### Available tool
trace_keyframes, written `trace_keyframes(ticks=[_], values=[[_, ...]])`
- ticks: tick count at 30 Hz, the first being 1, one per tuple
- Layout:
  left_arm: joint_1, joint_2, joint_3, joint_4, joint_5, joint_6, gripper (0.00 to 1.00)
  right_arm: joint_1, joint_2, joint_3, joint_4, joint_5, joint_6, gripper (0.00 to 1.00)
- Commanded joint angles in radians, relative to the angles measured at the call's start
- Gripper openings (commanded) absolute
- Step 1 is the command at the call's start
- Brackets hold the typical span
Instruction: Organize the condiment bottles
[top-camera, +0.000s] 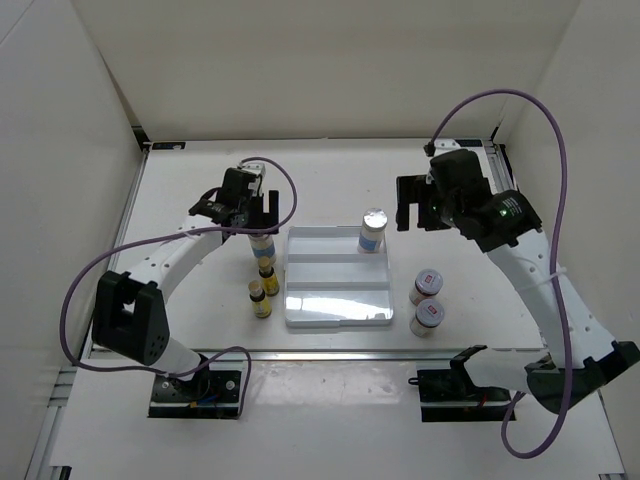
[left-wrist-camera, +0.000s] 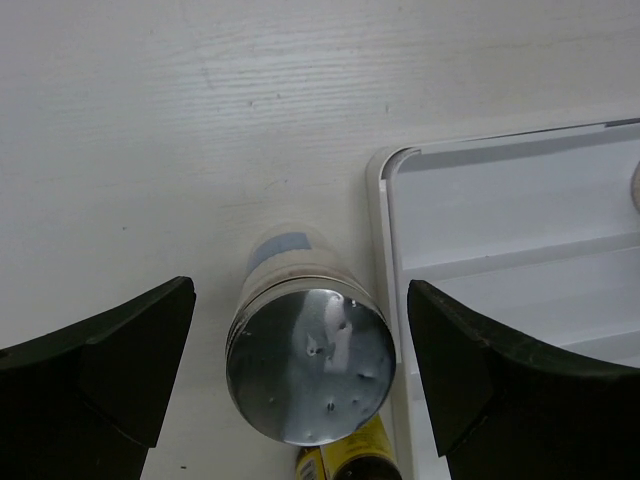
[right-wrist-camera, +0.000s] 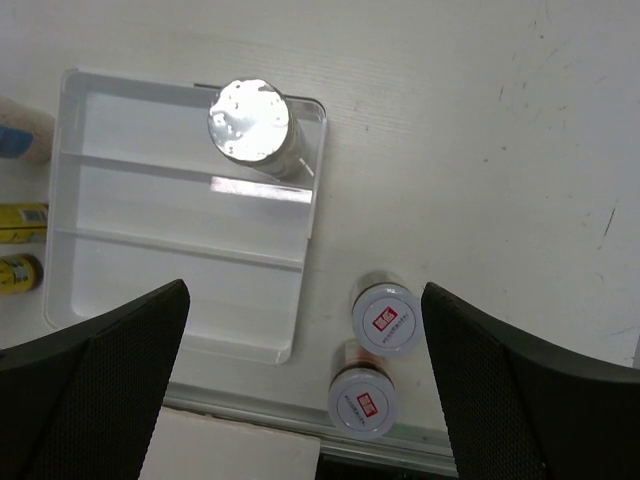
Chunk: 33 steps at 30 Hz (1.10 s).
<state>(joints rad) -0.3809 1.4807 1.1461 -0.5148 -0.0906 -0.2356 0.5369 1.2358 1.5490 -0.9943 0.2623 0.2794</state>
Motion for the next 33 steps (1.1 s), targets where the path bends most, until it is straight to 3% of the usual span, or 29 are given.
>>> trace_keyframes(ticks=[1, 4, 7, 10, 11, 14, 18, 22, 27, 33], values=[[-0.001, -0.013, 0.032, -0.034, -0.014, -0.014, 0.97, -0.002, -0.061, -0.039, -0.038, 0.008, -0.016, 1.00], [-0.001, 0.006, 0.032, -0.034, -0.003, -0.024, 0.93, -0.002, -0.084, -0.069, -0.050, -0.001, -0.006, 1.00], [-0.001, 0.015, 0.032, -0.054, -0.003, -0.024, 0.82, -0.011, -0.105, -0.095, -0.072, -0.001, -0.006, 1.00], [-0.001, 0.015, 0.069, -0.064, -0.012, -0.013, 0.51, -0.011, -0.128, -0.104, -0.101, 0.012, 0.003, 1.00], [-0.001, 0.015, 0.084, -0.080, -0.012, -0.013, 0.33, -0.011, -0.143, -0.104, -0.101, 0.012, 0.003, 1.00], [-0.001, -0.020, 0.158, -0.110, -0.084, -0.022, 0.20, -0.011, -0.176, -0.115, -0.127, 0.032, 0.003, 1.00], [-0.019, -0.053, 0.303, -0.148, -0.107, -0.033, 0.11, -0.011, -0.199, -0.124, -0.171, 0.069, 0.003, 1.00], [-0.085, -0.031, 0.438, -0.172, -0.077, -0.053, 0.11, -0.011, -0.199, -0.124, -0.205, 0.078, 0.014, 1.00], [-0.191, 0.071, 0.452, -0.172, -0.035, -0.053, 0.11, -0.011, -0.199, -0.124, -0.227, 0.098, 0.026, 1.00], [-0.220, 0.181, 0.452, -0.148, -0.035, -0.067, 0.11, -0.011, -0.199, -0.106, -0.254, 0.098, 0.026, 1.00]])
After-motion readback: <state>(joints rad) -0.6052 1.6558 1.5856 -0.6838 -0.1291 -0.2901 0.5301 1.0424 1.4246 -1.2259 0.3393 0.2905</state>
